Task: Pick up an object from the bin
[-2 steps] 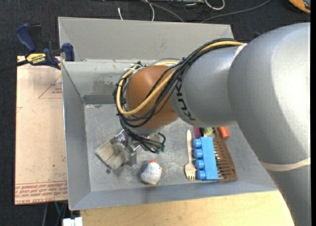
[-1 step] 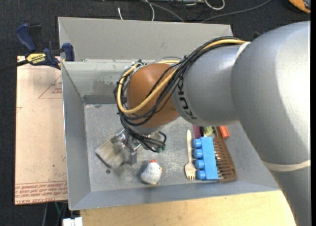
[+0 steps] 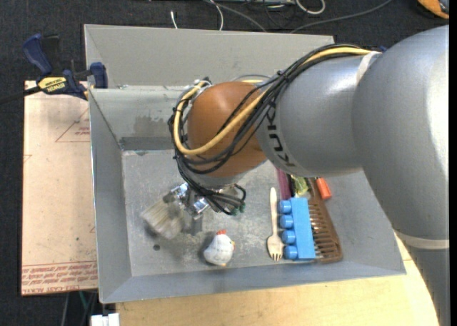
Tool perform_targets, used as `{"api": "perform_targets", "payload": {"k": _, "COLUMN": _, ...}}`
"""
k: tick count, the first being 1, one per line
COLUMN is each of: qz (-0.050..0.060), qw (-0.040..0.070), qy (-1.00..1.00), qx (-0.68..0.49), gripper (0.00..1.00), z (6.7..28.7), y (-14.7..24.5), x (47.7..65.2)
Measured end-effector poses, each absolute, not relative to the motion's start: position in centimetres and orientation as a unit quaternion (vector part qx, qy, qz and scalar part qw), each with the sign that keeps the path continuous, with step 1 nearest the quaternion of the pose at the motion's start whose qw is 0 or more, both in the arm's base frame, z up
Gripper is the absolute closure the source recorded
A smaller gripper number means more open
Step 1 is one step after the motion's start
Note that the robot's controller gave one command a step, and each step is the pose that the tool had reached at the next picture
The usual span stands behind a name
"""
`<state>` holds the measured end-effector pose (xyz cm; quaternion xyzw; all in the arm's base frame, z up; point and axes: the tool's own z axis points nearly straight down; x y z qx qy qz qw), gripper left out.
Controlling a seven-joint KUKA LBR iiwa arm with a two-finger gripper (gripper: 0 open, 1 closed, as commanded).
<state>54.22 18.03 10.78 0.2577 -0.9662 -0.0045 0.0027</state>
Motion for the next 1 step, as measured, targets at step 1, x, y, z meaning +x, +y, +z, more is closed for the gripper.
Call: {"api": "perform_targets", "payload": {"k": 1, "qz": -0.005, "qw": -0.001, "qy": -0.966, "qx": 0.258, "gripper": 1.0, "z": 14.62, "y": 18.09, "x": 54.45}}
